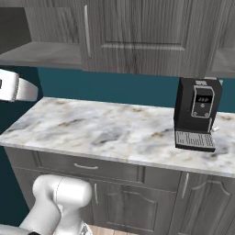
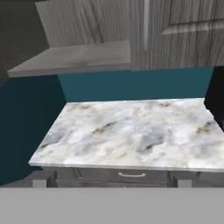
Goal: Close all open cabinet doors.
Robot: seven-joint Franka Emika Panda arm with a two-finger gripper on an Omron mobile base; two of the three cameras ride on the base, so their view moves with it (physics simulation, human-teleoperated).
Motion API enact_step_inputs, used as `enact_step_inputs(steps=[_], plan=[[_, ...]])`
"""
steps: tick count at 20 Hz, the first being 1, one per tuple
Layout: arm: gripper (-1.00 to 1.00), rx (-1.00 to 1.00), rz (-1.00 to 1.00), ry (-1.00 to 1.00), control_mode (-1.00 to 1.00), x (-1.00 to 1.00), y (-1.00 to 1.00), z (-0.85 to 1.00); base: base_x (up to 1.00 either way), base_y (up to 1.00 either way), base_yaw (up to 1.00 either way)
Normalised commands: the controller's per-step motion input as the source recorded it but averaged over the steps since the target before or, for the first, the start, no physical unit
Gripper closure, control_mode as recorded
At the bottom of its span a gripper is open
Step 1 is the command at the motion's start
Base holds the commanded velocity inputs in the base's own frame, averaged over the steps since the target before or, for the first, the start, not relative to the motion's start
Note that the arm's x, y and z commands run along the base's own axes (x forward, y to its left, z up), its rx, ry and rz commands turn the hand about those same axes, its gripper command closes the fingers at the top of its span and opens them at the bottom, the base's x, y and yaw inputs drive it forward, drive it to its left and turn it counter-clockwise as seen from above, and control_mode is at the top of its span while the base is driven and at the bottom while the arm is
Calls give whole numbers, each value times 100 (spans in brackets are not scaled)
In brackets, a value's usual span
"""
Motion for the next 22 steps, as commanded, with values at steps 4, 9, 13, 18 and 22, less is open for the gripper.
enact_step_inputs(steps=[4, 9, 13, 18, 22], plan=[[-100, 1, 9, -8, -100, -57, 8, -11, 0, 0, 0], [-100, 0, 11, -2, -100, -50, 24, 0, 0, 0, 0], [-100, 0, 11, -12, -100, -59, 24, 0, 0, 0, 0], [-100, -1, 5, -18, -100, -85, 11, 0, 0, 0, 0], [-100, 0, 1, -39, -100, -82, 8, -2, 0, 0, 0]])
